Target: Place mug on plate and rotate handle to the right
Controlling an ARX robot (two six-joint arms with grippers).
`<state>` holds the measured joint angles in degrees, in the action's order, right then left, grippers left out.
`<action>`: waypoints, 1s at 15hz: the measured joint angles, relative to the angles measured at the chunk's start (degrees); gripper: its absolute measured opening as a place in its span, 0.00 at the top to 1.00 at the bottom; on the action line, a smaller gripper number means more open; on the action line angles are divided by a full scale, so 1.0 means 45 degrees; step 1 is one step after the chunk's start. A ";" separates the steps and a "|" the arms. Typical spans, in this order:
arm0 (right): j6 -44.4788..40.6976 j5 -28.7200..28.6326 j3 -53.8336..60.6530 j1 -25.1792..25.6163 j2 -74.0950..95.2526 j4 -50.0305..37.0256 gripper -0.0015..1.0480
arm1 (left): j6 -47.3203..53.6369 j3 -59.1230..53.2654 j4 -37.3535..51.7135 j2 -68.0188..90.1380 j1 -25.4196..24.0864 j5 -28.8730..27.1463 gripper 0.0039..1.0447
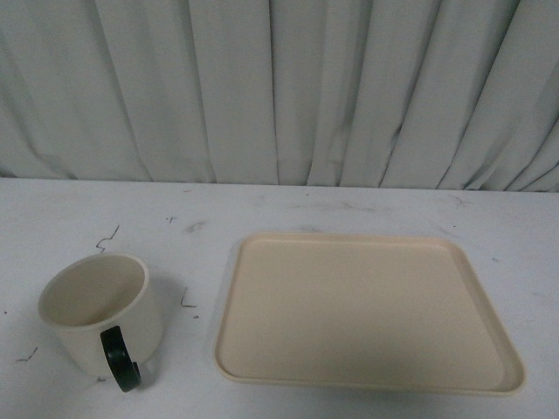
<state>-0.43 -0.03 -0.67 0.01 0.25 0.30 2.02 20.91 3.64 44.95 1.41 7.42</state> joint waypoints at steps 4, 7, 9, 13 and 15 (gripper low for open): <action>0.0000 0.0000 0.0000 0.0000 0.0000 -0.0005 0.06 | 0.0947 0.3215 -0.2147 0.5600 -0.0894 0.0860 0.06; 0.0000 0.0005 0.0000 0.0000 0.0000 0.0000 0.06 | 0.1326 0.4328 -0.2812 0.8432 -0.0967 0.1243 0.06; 0.0000 0.0005 0.0000 0.0000 0.0000 0.0000 0.06 | 0.1326 0.4949 -0.2701 0.9617 -0.1088 0.1263 0.06; 0.0000 0.0005 0.0000 0.0000 0.0000 0.0000 0.06 | 0.1316 0.5877 -0.2594 1.1045 -0.1622 0.0996 0.06; 0.0000 0.0005 0.0000 0.0000 0.0000 0.0000 0.06 | 0.1321 0.6154 -0.2511 1.1672 -0.1778 0.0903 0.06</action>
<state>-0.43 -0.01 -0.67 0.01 0.25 0.30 7.97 48.60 -7.66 97.47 -6.59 11.49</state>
